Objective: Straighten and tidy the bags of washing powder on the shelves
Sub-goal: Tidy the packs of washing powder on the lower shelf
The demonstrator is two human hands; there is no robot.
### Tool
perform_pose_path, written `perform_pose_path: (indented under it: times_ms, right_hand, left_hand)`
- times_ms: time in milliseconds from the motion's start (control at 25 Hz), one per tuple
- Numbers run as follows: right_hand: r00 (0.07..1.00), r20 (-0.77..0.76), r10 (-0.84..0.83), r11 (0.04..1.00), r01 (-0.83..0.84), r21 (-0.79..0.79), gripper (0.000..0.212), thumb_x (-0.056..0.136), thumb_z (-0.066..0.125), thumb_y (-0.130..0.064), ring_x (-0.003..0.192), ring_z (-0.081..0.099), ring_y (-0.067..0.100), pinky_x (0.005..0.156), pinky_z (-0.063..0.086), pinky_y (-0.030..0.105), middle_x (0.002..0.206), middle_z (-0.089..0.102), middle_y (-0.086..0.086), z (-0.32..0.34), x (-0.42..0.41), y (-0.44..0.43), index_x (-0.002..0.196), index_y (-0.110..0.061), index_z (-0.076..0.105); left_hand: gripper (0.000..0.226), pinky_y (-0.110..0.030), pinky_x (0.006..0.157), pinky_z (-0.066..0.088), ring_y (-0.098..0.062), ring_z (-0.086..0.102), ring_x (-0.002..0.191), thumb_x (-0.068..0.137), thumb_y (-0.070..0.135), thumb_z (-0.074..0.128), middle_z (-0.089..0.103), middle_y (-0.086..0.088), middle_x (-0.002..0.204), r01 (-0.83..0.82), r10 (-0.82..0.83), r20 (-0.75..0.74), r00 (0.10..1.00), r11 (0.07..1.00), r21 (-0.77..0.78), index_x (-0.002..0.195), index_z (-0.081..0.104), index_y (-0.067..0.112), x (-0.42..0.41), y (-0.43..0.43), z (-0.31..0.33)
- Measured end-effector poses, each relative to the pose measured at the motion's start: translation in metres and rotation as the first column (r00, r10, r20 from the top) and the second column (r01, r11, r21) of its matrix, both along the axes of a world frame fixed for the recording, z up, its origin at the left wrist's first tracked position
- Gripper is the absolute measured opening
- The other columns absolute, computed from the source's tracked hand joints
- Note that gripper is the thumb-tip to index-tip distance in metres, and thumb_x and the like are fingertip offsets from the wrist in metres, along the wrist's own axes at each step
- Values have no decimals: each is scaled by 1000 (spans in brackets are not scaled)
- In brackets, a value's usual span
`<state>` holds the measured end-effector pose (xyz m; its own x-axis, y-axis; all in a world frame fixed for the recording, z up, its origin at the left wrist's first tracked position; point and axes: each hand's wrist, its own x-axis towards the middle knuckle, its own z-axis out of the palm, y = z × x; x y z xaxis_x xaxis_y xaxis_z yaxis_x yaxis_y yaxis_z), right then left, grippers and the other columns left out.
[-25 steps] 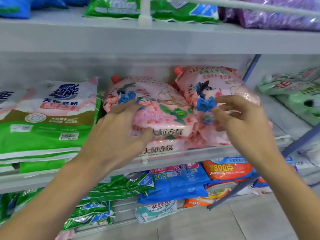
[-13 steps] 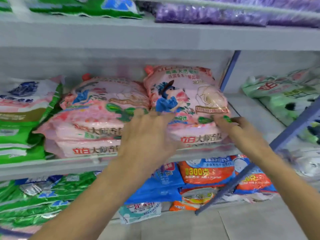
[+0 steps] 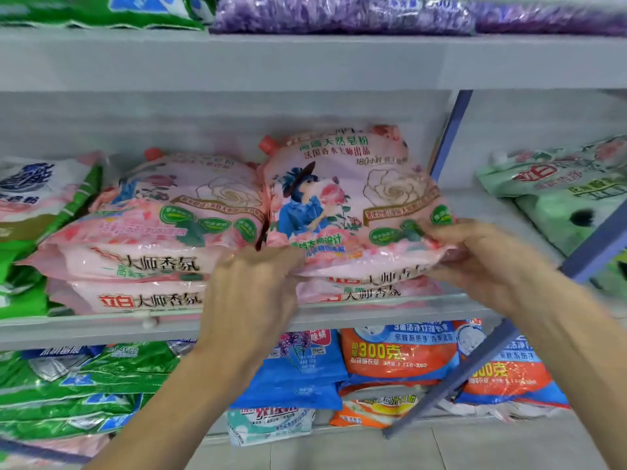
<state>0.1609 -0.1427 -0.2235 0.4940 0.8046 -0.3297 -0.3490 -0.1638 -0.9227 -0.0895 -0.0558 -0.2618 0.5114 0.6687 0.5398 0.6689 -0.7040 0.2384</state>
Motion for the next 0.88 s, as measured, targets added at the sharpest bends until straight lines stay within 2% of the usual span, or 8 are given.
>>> perform_pose_path:
  times_ms: [120,240,320,360,480,680,800,880]
  right_hand:
    - [981,-192,11,999,-5,32,24,90,62,-19,87,78,23,68,65,35,99,79,10,-17,10,-16,110,-9,70]
    - [975,-200,-95,994,81,-74,21,97,55,-5,73,78,18,57,61,22,87,79,11,-30,23,-22,110,2,69]
    - [977,-171,-125,990,113,-78,17,97,57,-4,67,77,15,53,58,18,81,79,10,-35,25,-23,105,2,70]
    - [983,-134,-125,990,115,-79,15,97,58,-4,65,76,15,52,57,17,79,78,11,-38,23,-23,102,2,71]
    - [987,11,-160,985,160,-65,13,95,64,-9,58,74,13,53,58,18,71,77,10,-35,19,-23,91,2,70]
    - [945,225,-237,971,229,62,17,89,73,-13,62,71,19,63,61,22,73,75,12,-4,16,-34,79,1,74]
    - [900,375,-223,964,262,-53,30,88,77,-17,57,71,15,69,62,28,64,75,6,-21,10,-40,60,-9,75]
    - [913,344,-217,965,254,-68,30,87,76,-12,58,72,18,68,62,28,64,75,6,-29,10,-43,57,-9,74]
  left_hand:
    - [22,-32,72,53,-18,63,73,77,26,72,71,14,80,31,-65,-161,985,979,-204,97,75,35,6,13,35]
    - [34,-21,96,40,-6,62,112,97,37,56,66,21,124,152,-154,27,988,899,-410,129,68,39,39,52,67]
    - [43,-21,112,24,-14,36,147,107,43,41,41,12,158,122,-168,-77,983,903,-412,149,46,41,71,88,65]
    - [47,-26,120,14,-16,19,155,109,46,33,24,9,168,89,-171,-163,972,905,-416,156,32,45,80,104,55]
    - [51,-40,125,0,-21,-2,158,106,60,17,-8,14,171,-32,-80,-220,972,887,-461,156,6,57,92,137,34]
    - [51,-29,120,0,-18,2,158,108,53,12,-6,15,170,4,-100,-173,980,875,-484,159,6,50,90,146,30]
    - [49,-33,124,3,-19,3,158,109,52,13,-7,19,169,-3,-102,-180,978,865,-502,157,6,55,90,148,34]
    - [48,-36,125,5,-20,3,158,110,50,14,-6,19,169,-10,-99,-200,975,876,-481,157,7,56,91,146,33]
